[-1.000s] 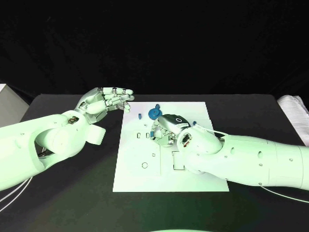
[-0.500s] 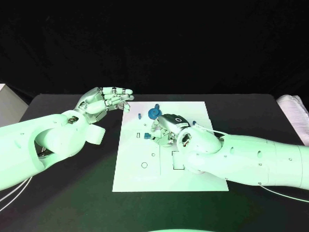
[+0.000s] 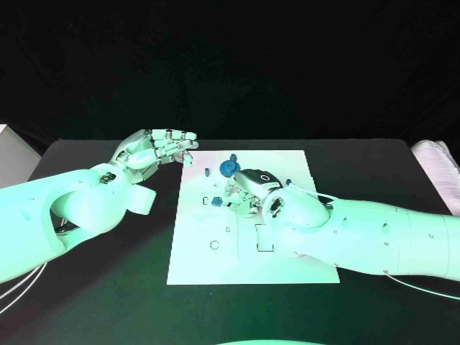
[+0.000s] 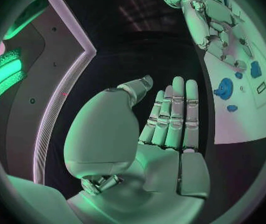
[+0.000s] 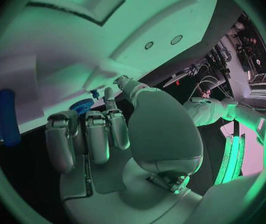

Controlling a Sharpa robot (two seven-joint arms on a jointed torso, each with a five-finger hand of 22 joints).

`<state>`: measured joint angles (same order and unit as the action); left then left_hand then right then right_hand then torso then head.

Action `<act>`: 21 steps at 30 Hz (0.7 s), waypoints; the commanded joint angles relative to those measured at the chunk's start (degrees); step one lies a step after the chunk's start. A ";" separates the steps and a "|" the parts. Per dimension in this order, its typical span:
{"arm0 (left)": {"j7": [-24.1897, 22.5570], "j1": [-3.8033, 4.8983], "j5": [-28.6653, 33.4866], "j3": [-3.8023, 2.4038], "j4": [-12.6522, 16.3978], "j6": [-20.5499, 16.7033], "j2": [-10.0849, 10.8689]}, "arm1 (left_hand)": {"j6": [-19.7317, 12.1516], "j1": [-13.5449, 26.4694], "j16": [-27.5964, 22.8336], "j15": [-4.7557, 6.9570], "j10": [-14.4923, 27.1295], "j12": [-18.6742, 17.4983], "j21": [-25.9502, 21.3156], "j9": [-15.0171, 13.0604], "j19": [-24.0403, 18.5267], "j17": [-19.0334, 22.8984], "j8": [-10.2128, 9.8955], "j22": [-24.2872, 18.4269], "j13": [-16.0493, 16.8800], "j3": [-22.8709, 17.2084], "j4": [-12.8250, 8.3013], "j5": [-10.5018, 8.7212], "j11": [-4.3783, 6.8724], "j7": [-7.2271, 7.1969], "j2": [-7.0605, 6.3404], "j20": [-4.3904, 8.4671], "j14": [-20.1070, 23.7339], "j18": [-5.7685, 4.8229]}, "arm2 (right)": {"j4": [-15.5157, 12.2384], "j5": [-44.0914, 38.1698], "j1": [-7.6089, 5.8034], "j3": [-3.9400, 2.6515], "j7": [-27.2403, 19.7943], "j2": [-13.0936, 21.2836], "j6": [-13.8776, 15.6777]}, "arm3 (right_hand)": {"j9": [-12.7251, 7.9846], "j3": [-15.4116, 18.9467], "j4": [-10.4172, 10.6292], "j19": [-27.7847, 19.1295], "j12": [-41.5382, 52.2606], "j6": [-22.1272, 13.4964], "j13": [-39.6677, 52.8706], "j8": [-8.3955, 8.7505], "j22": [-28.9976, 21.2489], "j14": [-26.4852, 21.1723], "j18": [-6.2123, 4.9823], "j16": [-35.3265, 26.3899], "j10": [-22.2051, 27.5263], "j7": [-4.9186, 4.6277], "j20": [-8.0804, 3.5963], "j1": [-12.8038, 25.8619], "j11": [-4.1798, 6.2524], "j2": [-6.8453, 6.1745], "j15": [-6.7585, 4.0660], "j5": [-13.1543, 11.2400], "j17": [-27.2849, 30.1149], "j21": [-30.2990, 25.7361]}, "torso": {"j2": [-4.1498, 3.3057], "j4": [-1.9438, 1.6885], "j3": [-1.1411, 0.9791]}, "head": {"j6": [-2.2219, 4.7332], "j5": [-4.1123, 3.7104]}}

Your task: Assemble the parts on the task board

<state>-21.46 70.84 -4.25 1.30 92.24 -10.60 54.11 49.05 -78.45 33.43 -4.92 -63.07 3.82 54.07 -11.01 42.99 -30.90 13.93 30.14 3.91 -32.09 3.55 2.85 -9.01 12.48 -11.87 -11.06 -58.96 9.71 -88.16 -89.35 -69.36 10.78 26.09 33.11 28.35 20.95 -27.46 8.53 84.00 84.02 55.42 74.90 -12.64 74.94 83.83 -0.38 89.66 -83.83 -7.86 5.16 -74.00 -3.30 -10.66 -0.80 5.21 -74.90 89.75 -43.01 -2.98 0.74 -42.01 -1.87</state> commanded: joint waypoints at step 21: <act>-0.32 0.01 -0.23 -0.01 -0.40 0.99 -0.16 | -0.26 0.57 0.28 -0.18 0.43 0.08 0.27 -0.07 -0.55 -0.08 -0.33 0.02 0.08 0.11 0.07 0.14 0.12 0.04 0.15 -0.02 0.40 0.74 | -2.73 -0.30 -0.83 -0.24 0.47 0.35 -1.21 | -0.56 2.65 0.80 6.00 -0.10 -1.18 10.51 0.63 15.06 5.76 0.38 -0.30 -1.78 -0.51 0.41 2.05 -0.35 -2.95 0.36 1.55 -13.25 0.25 | 0.11 0.13 0.13 | 0.30 0.08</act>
<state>-21.45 70.84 -4.30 1.32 91.81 -10.57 54.08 49.05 -78.45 33.43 -4.92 -63.07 3.82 54.07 -11.00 42.99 -30.90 13.93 30.14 3.90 -32.09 3.55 2.85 -9.01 12.48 -11.87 -11.06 -58.96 9.71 -90.73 -89.75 -70.12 10.56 26.15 33.62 28.76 20.46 -25.03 9.34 84.01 84.02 54.57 74.90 -12.18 74.92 83.83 -0.38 89.66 -83.83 -8.27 5.15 -72.01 -3.30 -13.21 -0.81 6.59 -74.94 89.75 -42.91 -2.87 0.81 -41.75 -1.76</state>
